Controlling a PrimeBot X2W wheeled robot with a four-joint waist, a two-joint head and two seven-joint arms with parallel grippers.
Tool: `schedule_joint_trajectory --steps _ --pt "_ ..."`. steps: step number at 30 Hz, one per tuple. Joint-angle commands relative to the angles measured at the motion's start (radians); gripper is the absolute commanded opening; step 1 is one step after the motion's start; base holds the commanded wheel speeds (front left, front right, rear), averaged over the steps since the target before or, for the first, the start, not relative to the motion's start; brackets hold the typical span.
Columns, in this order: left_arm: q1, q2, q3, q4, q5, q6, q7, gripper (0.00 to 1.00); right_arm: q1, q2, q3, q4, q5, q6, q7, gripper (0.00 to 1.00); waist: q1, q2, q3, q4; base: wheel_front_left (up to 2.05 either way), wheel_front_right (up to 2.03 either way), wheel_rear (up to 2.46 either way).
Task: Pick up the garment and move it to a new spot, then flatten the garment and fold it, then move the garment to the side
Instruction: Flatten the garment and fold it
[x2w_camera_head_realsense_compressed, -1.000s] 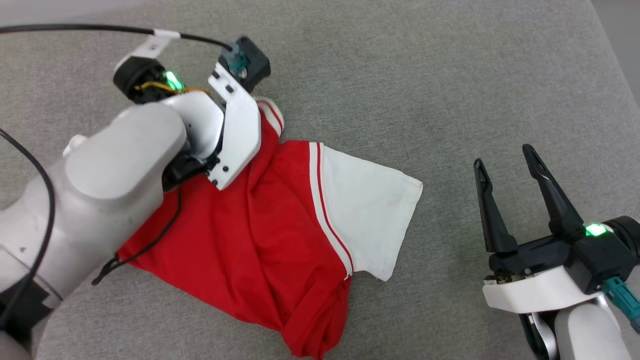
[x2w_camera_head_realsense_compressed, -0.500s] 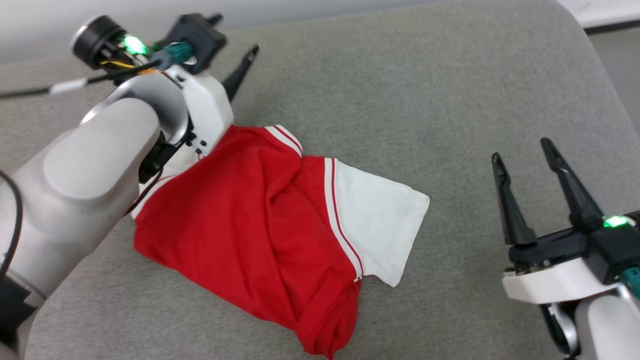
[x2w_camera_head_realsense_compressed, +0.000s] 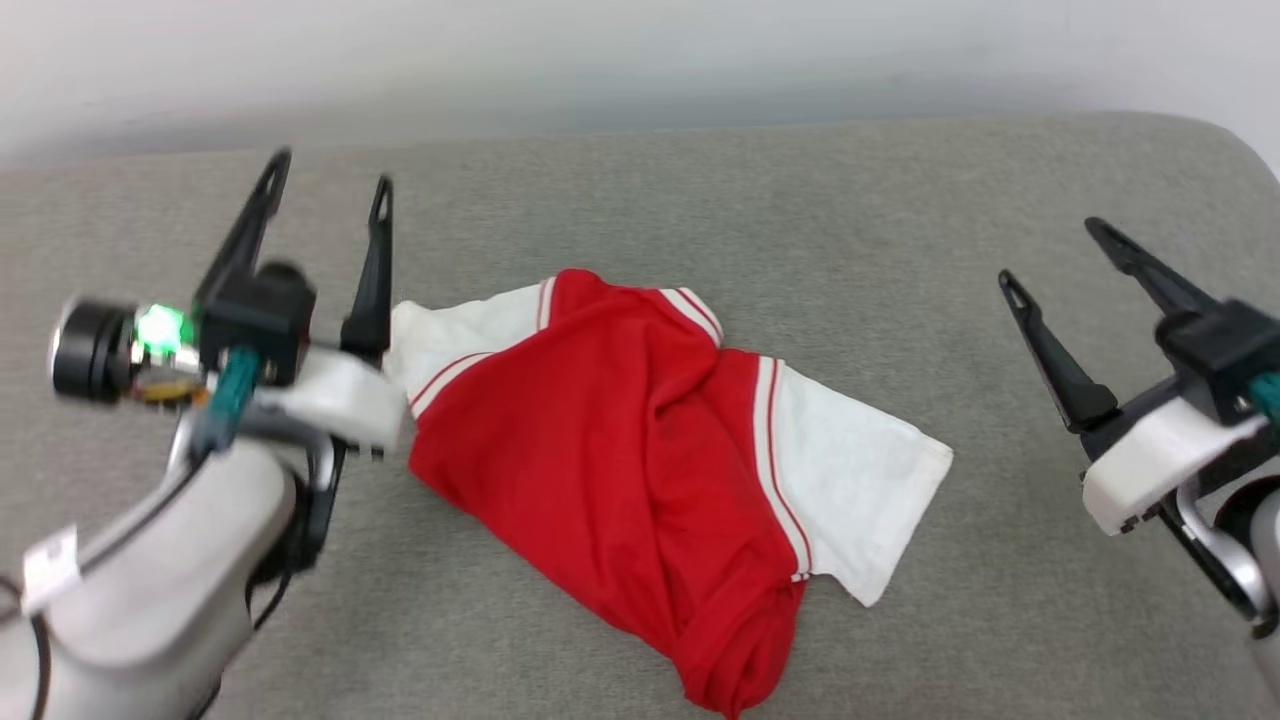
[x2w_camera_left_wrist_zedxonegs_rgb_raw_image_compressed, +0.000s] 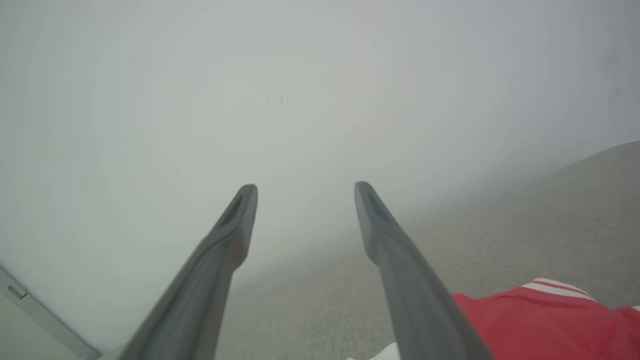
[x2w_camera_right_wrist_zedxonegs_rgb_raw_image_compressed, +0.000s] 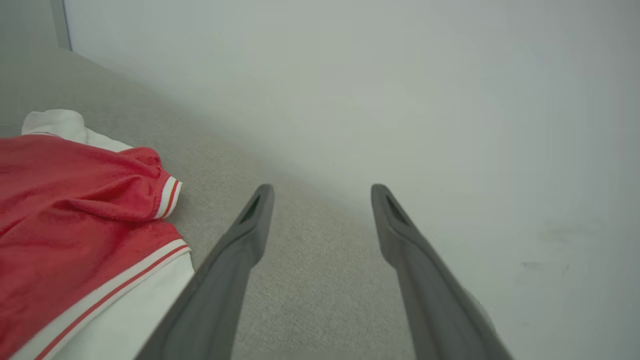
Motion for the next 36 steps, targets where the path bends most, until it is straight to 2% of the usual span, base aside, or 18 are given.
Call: schedule_joint_trajectory --steps 1,4,8,11,15,19,22,28,34,36 --pt "0.036 0.0 0.019 -0.018 0.013 0.018 -0.002 1.0 -0.021 -0.018 0.02 -0.002 0.023 -0.001 0.028 1.0 0.0 0.0 -0.011 0.022 0.0 0.0 0.0" --pt "0.159 -0.014 0.095 -0.094 0.057 0.075 -0.002 1.0 -0.076 -0.111 0.122 0.0 0.126 -0.001 0.172 1.0 0.0 0.0 -0.014 0.043 0.0 0.0 0.0" --pt "0.308 -0.046 0.203 -0.156 0.111 0.121 -0.002 1.0 -0.163 -0.219 0.282 0.003 0.279 -0.001 0.381 1.0 0.0 0.0 -0.014 0.061 0.0 0.0 0.0" --pt "0.406 -0.082 0.277 -0.183 0.157 0.135 -0.002 1.0 -0.235 -0.287 0.408 0.003 0.373 -0.001 0.527 1.0 0.0 0.0 -0.007 0.074 0.0 0.0 0.0" --pt "0.502 -0.141 0.359 -0.2 0.213 0.12 -0.002 1.0 -0.322 -0.341 0.546 0.024 0.462 -0.001 0.673 1.0 0.0 0.0 0.01 0.095 0.0 0.0 0.0" --pt "0.564 -0.203 0.428 -0.208 0.266 0.093 -0.002 1.0 -0.379 -0.354 0.643 0.084 0.512 -0.001 0.748 1.0 0.0 0.0 0.037 0.116 0.0 0.0 0.0" --pt "0.59 -0.248 0.471 -0.213 0.308 0.068 -0.002 1.0 -0.413 -0.337 0.684 0.14 0.54 -0.001 0.763 1.0 0.0 0.0 0.067 0.131 0.0 0.0 0.0" --pt "0.61 -0.332 0.554 -0.208 0.377 0.004 -0.002 1.0 -0.447 -0.289 0.745 0.236 0.581 -0.001 0.727 1.0 0.0 0.0 0.124 0.157 0.0 0.0 0.0" --pt "0.616 -0.401 0.622 -0.194 0.431 -0.057 -0.002 1.0 -0.422 -0.258 0.863 0.289 0.626 -0.001 0.696 1.0 0.0 0.0 0.146 0.165 0.0 0.0 0.0" --pt "0.621 -0.42 0.644 -0.185 0.446 -0.076 -0.002 1.0 -0.436 -0.253 0.874 0.299 0.635 -0.001 0.66 0.0 0.0 0.0 0.143 0.159 0.0 0.0 0.0"
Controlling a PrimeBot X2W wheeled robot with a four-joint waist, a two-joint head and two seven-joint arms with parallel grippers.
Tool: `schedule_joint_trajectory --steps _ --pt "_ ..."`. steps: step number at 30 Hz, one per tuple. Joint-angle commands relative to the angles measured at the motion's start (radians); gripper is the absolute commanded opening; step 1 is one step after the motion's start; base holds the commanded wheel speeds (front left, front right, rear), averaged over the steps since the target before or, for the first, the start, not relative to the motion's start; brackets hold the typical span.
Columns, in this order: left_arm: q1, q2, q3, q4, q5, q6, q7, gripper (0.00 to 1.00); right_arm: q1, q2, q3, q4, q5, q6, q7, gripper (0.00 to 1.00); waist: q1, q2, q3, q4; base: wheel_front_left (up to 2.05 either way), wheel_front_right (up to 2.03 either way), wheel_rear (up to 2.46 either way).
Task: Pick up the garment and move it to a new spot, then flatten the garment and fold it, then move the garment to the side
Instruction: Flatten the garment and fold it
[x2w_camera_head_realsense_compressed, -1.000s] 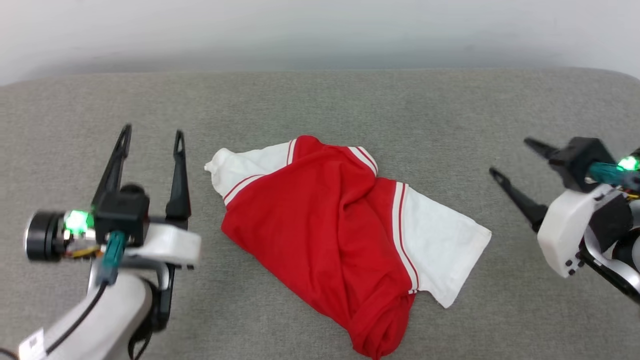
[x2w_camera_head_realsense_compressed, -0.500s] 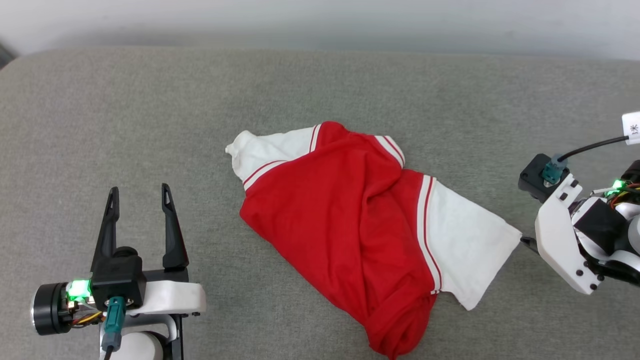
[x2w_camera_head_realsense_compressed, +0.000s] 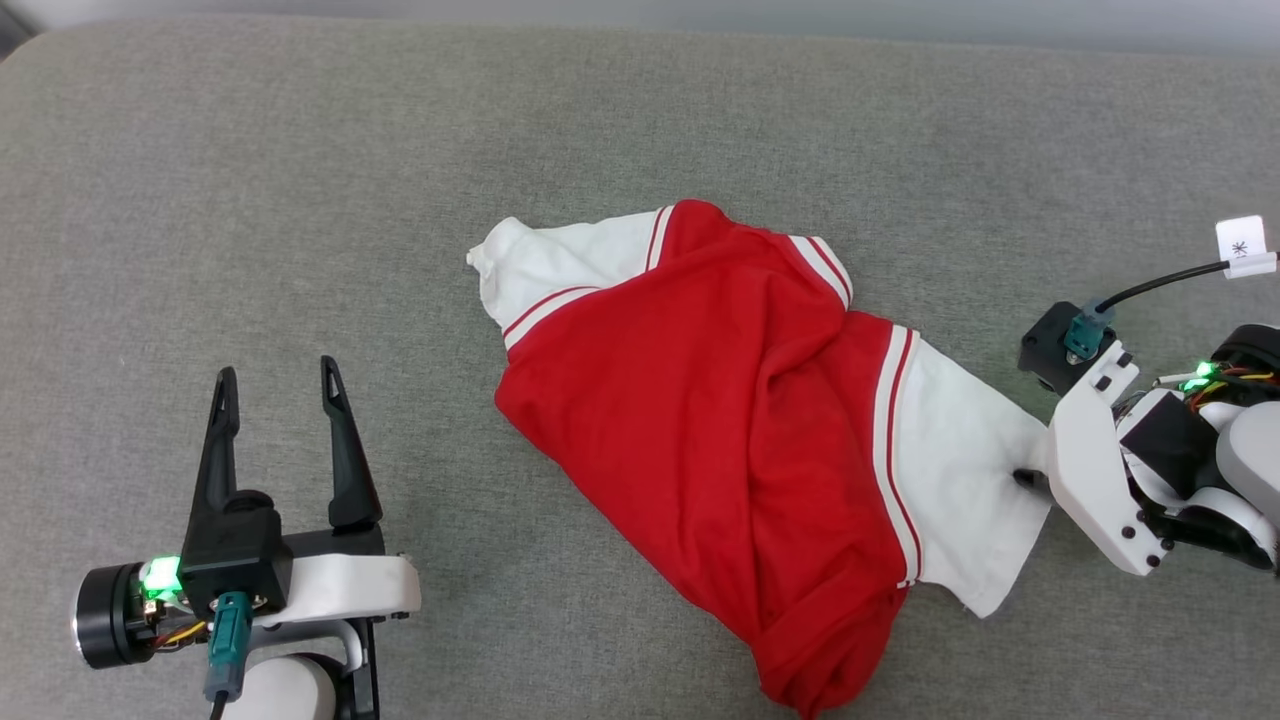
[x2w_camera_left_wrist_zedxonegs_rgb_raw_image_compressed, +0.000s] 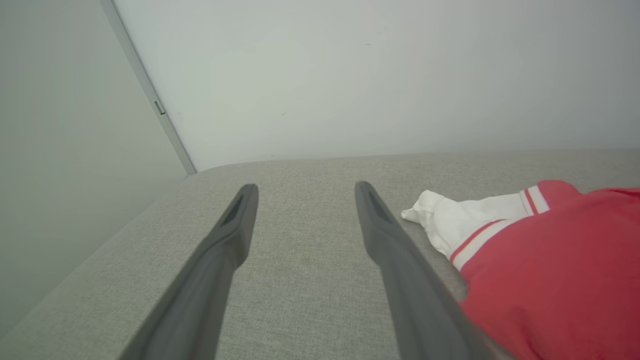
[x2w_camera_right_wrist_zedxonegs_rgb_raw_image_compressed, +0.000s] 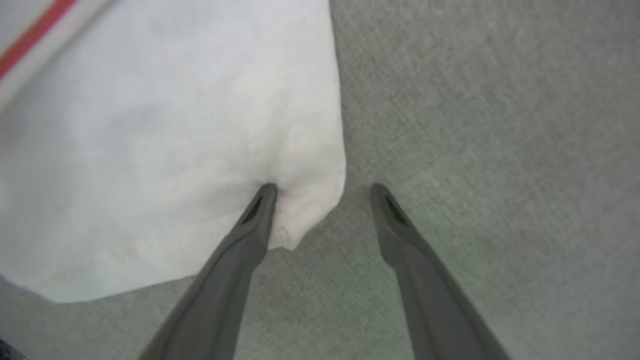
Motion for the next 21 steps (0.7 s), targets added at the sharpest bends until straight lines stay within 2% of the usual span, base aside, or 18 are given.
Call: schedule_joint_trajectory --steps 1,7,11,12,13,21 --pt "0.01 -0.01 0.014 0.007 0.011 -0.011 -0.002 1.0 0.033 0.031 0.043 0.024 0.012 0.0 -0.014 0.0 0.0001 -0.0001 -0.006 -0.006 0.0 0.0 0.0" --pt "0.032 -0.049 0.07 0.033 0.046 -0.063 -0.002 1.0 -0.058 -0.051 0.01 0.039 0.021 -0.001 -0.105 0.0 0.0001 -0.0001 -0.045 -0.03 0.0 0.0 0.0" --pt "0.047 -0.074 0.095 0.04 0.065 -0.09 -0.002 1.0 -0.068 -0.12 -0.011 0.058 0.038 -0.001 -0.123 0.0 0.0001 -0.0001 -0.068 -0.038 0.0 0.0 0.0" --pt "0.054 -0.087 0.103 0.044 0.073 -0.103 -0.002 1.0 -0.063 -0.162 -0.023 0.08 0.037 -0.001 -0.115 0.0 0.0001 -0.0001 -0.076 -0.04 0.0 0.0 0.0" --pt "0.055 -0.093 0.109 0.046 0.077 -0.109 -0.002 1.0 -0.053 -0.176 -0.028 0.093 0.037 -0.001 -0.111 0.0 0.0001 -0.0001 -0.079 -0.041 0.0 0.0 0.0" --pt "0.067 -0.127 0.139 0.058 0.098 -0.149 -0.002 1.0 0.061 -0.209 -0.048 0.2 0.068 -0.001 -0.1 0.0 0.0001 -0.0001 -0.088 -0.041 0.0 0.0 0.0"
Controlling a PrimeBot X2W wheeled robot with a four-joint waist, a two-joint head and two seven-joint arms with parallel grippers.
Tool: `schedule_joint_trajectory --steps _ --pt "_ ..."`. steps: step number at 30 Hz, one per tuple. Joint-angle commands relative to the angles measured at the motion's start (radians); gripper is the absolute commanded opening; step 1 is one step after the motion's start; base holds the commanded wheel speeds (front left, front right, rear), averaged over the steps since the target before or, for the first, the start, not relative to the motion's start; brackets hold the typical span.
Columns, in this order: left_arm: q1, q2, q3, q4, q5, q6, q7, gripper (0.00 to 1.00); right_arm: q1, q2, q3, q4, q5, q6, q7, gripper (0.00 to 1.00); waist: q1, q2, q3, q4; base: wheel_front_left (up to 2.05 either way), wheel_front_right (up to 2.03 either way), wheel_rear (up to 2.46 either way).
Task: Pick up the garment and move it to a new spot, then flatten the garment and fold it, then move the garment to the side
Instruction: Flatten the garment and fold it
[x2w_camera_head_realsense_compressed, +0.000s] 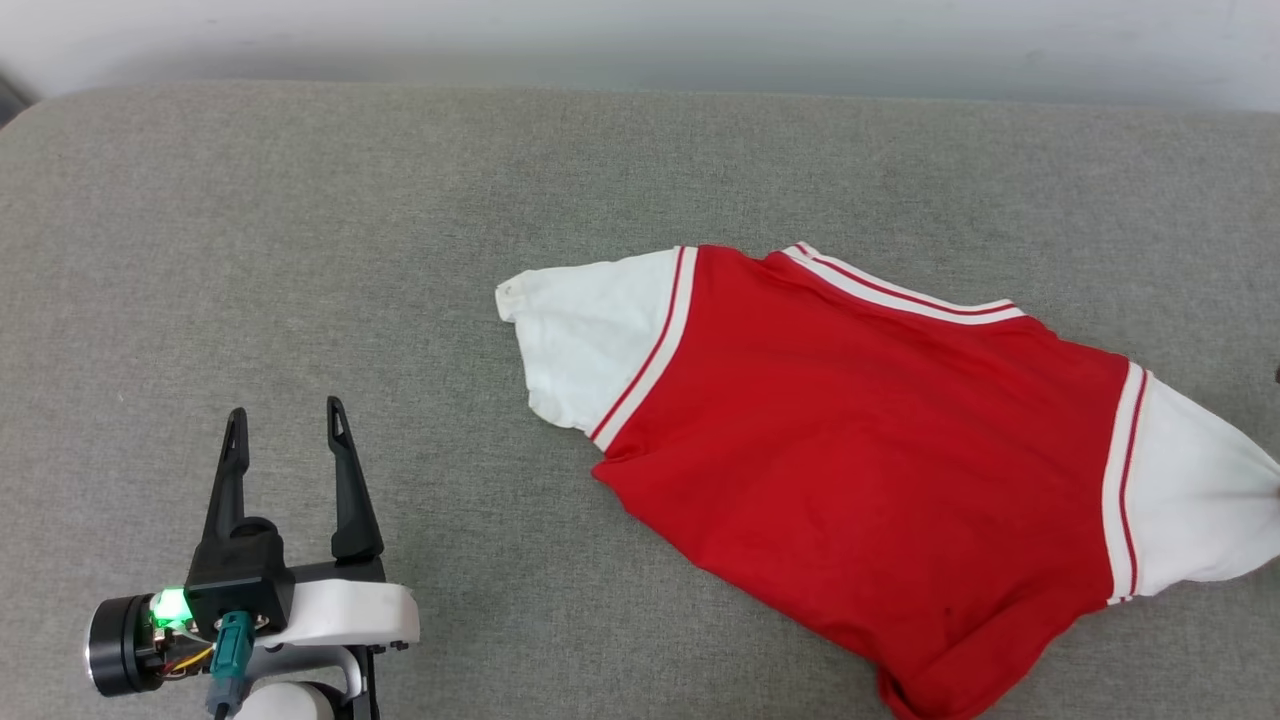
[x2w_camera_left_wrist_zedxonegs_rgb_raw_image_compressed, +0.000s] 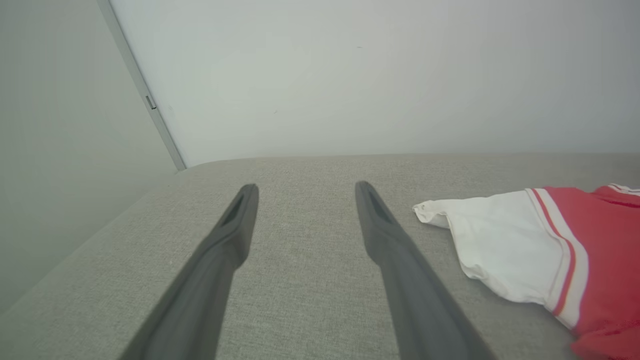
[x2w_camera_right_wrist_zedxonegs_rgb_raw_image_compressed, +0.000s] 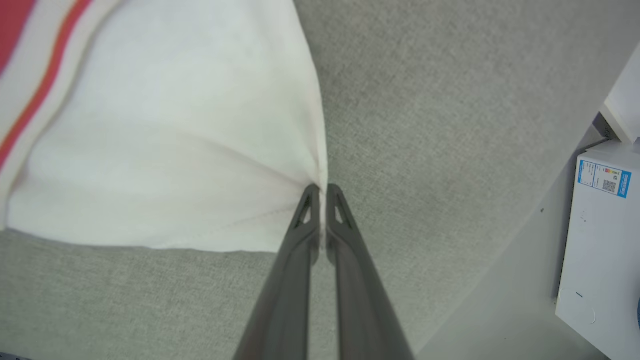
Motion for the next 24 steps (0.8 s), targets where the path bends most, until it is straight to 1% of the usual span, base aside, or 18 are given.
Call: schedule_joint_trajectory --steps 1,3,4,5,6,8,10,12,16,18,21,24 --pt "0.009 -0.003 0.003 0.001 0.006 -0.005 -0.002 1.0 0.007 0.001 -0.006 0.006 0.005 -0.001 -0.006 0.0 0.0 0.0 0.0 0.0 0.0 0.0 0.0" --pt "0.011 -0.007 0.012 0.008 0.012 -0.014 -0.002 1.0 0.034 0.021 -0.019 0.031 0.021 -0.001 -0.024 0.0 0.0 0.0 -0.002 0.0 0.0 0.0 0.0" --pt "0.012 -0.007 0.018 0.011 0.014 -0.02 -0.002 1.0 0.039 0.03 -0.029 0.038 0.021 -0.001 -0.041 0.25 0.0 0.0 -0.003 0.0 0.0 0.0 0.0" --pt "0.012 -0.007 0.024 0.014 0.018 -0.024 -0.002 1.0 0.043 0.036 -0.035 0.042 0.014 -0.001 -0.058 0.89 0.0 0.0 -0.006 -0.002 0.0 0.0 0.0" --pt "0.014 -0.006 0.031 0.017 0.02 -0.028 -0.002 1.0 0.047 0.044 -0.045 0.048 0.008 -0.001 -0.078 1.0 0.0 0.0 -0.01 -0.006 0.0 0.0 0.0" --pt "0.012 -0.003 0.041 0.024 0.025 -0.036 -0.002 1.0 0.044 0.062 -0.081 0.066 -0.005 -0.001 -0.139 1.0 0.0 0.0 -0.018 -0.012 0.0 0.0 0.0" --pt "0.004 0.003 0.05 0.036 0.029 -0.049 -0.002 1.0 0.033 0.076 -0.111 0.082 -0.047 -0.001 -0.209 1.0 0.0 0.0 -0.029 -0.018 0.0 0.0 0.0" --pt "-0.016 0.015 0.057 0.042 0.036 -0.063 -0.002 1.0 0.011 0.086 -0.157 0.102 -0.109 -0.001 -0.304 1.0 0.0 0.0 -0.04 -0.025 0.0 0.0 0.0" --pt "-0.062 0.051 0.062 0.079 0.046 -0.104 -0.002 1.0 0.004 0.141 -0.292 0.15 -0.231 -0.001 -0.517 1.0 0.0 0.0 -0.065 -0.042 0.0 0.0 0.0" --pt "-0.094 0.07 0.06 0.095 0.052 -0.124 -0.002 1.0 0.014 0.184 -0.375 0.164 -0.293 -0.001 -0.618 1.0 0.0 0.0 -0.074 -0.053 0.0 0.0 0.0" --pt "-0.142 0.1 0.062 0.11 0.058 -0.152 -0.002 1.0 0.047 0.268 -0.515 0.163 -0.392 -0.001 -0.759 1.0 0.0 0.0 -0.081 -0.076 0.0 0.0 0.0" --pt "-0.194 0.127 0.054 0.139 0.062 -0.183 -0.002 1.0 0.099 0.369 -0.677 0.115 -0.488 -0.001 -0.834 1.0 0.0 0.0 -0.084 -0.095 0.0 0.0 0.0"
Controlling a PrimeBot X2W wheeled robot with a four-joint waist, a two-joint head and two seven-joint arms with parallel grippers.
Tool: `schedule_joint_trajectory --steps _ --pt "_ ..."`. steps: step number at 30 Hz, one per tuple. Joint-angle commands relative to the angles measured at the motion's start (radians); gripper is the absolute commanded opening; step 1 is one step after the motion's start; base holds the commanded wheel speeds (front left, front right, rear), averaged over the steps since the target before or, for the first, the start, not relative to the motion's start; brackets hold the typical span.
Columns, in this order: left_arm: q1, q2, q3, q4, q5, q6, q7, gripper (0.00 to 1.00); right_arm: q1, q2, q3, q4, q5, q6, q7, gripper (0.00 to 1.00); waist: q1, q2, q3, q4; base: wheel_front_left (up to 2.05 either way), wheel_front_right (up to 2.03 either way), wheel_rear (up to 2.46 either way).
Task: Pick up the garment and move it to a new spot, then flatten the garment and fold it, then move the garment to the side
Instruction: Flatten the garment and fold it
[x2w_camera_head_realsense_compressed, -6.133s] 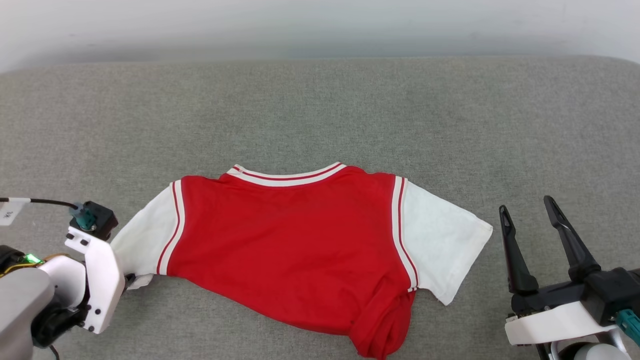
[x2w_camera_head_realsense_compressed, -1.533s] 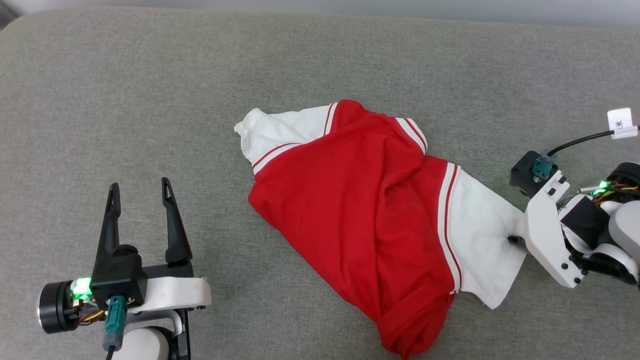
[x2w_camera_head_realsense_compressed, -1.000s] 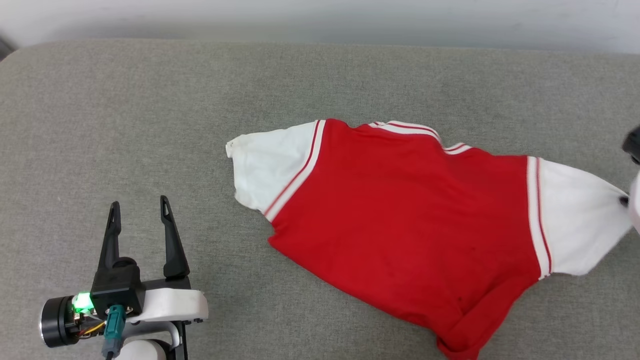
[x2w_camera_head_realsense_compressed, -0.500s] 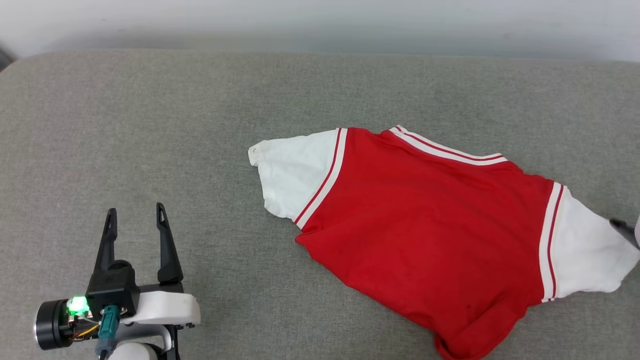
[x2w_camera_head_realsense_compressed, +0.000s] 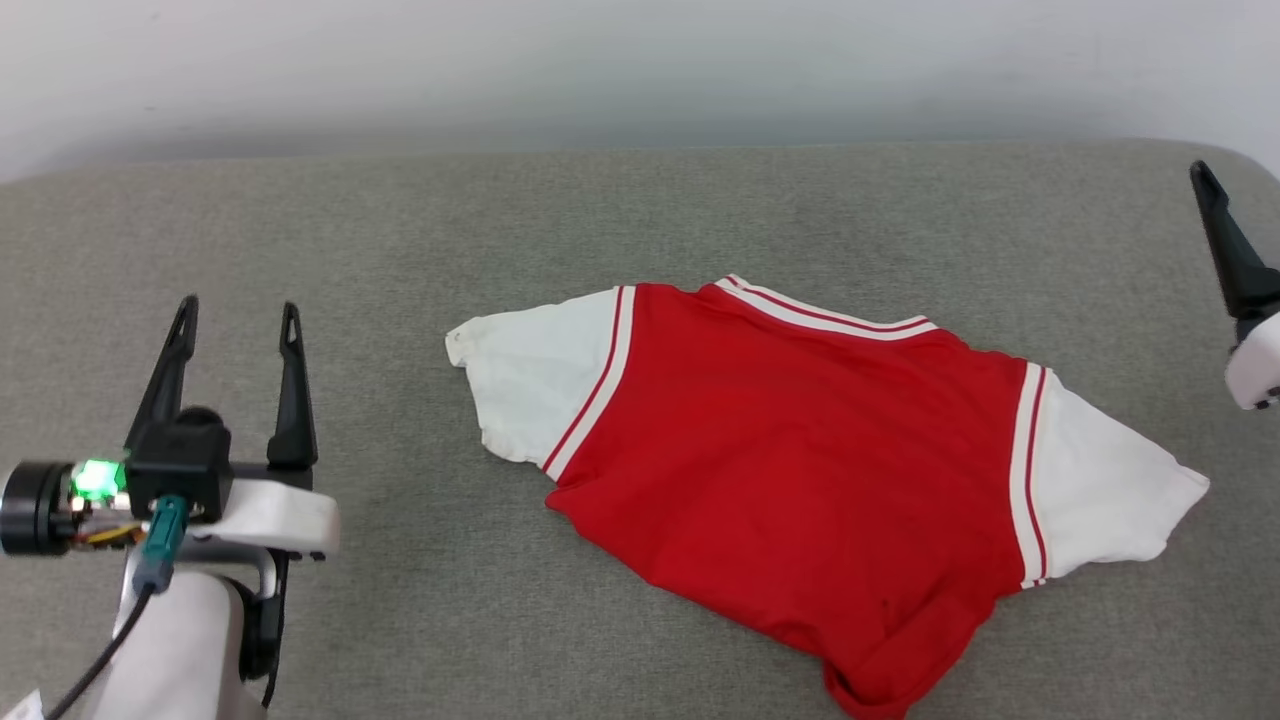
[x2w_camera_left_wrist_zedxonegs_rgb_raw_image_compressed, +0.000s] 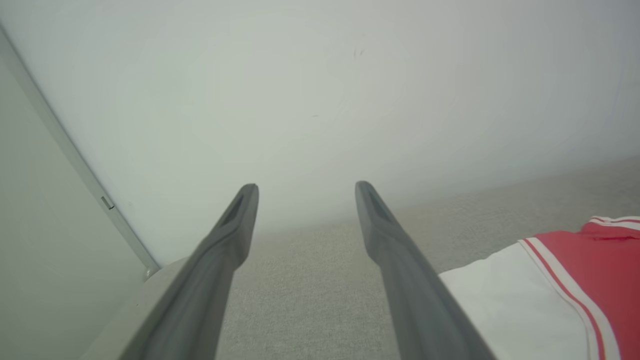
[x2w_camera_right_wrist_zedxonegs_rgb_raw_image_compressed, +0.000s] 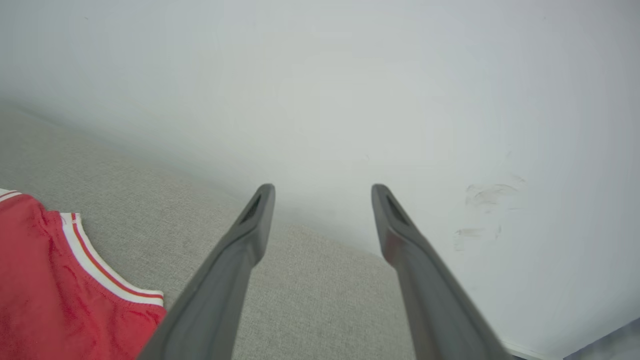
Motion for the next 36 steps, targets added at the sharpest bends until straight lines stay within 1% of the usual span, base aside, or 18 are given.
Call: schedule_joint_trajectory --steps 1,2,5,9,12,15,18,21,22,25,29,33,36 --pt "-0.021 0.009 -0.003 0.01 0.004 -0.007 -0.002 1.0 0.023 0.021 -0.035 -0.019 -0.017 -0.001 -0.007 1.0 0.0 -0.0001 -0.002 -0.01 0.0 0.0 0.0" --pt "-0.045 0.013 -0.006 0.024 0.001 -0.017 -0.002 1.0 0.056 0.056 -0.091 -0.054 -0.049 -0.001 -0.014 1.0 0.0 -0.0001 -0.001 -0.014 0.0 0.0 0.0" --pt "-0.112 0.04 -0.02 0.06 0.009 -0.047 0.001 1.0 0.167 0.16 -0.214 -0.193 -0.139 -0.001 -0.02 1.0 0.0 -0.0001 0.004 -0.034 0.0 0.0 0.0" --pt "-0.212 0.065 -0.041 0.104 0.007 -0.087 0.048 1.0 0.316 0.285 -0.337 -0.388 -0.215 -0.001 -0.021 1.0 0.0 -0.0001 0.012 -0.05 0.0 0.0 0.0" --pt "-0.292 0.085 -0.06 0.131 0.0 -0.132 0.088 1.0 0.415 0.351 -0.383 -0.5 -0.247 -0.001 -0.02 1.0 0.0 -0.0001 0.022 -0.062 0.0 0.0 0.0" --pt "-0.376 0.116 -0.09 0.151 0.002 -0.171 0.151 1.0 0.49 0.399 -0.401 -0.581 -0.269 -0.001 -0.016 1.0 0.0 -0.0001 0.035 -0.078 0.0 0.0 0.0" --pt "-0.458 0.137 -0.132 0.184 -0.03 -0.199 0.256 1.0 0.543 0.44 -0.413 -0.645 -0.284 -0.001 -0.015 1.0 0.0 -0.0001 0.052 -0.089 0.0 0.0 0.0" --pt "-0.533 0.174 -0.231 0.218 -0.07 -0.211 0.398 1.0 0.583 0.473 -0.419 -0.69 -0.29 -0.001 -0.009 1.0 0.0 -0.0001 0.075 -0.102 0.0 0.0 0.0" --pt "-0.556 0.186 -0.293 0.227 -0.11 -0.212 0.455 1.0 0.593 0.483 -0.421 -0.702 -0.292 -0.001 -0.007 1.0 0.0 -0.0001 0.082 -0.106 0.0 0.0 0.0" --pt "-0.641 0.272 -0.479 0.229 -0.249 -0.211 0.635 1.0 0.612 0.499 -0.418 -0.724 -0.296 -0.001 -0.006 1.0 0.0 -0.0001 0.107 -0.119 0.0 0.0 0.0" --pt "-0.743 0.362 -0.685 0.196 -0.439 -0.212 0.843 1.0 0.616 0.512 -0.409 -0.74 -0.303 -0.001 -0.005 1.0 0.0 -0.0001 0.146 -0.14 0.0 0.0 0.0" --pt "-0.832 0.438 -0.84 0.162 -0.601 -0.212 1.026 1.0 0.593 0.514 -0.401 -0.743 -0.306 -0.001 -0.009 1.0 0.0 -0.0001 0.186 -0.159 0.0 0.0 0.0" --pt "-0.888 0.473 -0.922 0.147 -0.695 -0.212 1.134 1.0 0.574 0.509 -0.398 -0.741 -0.303 -0.001 -0.012 1.0 0.0 -0.0001 0.218 -0.171 0.0 0.0 0.0"
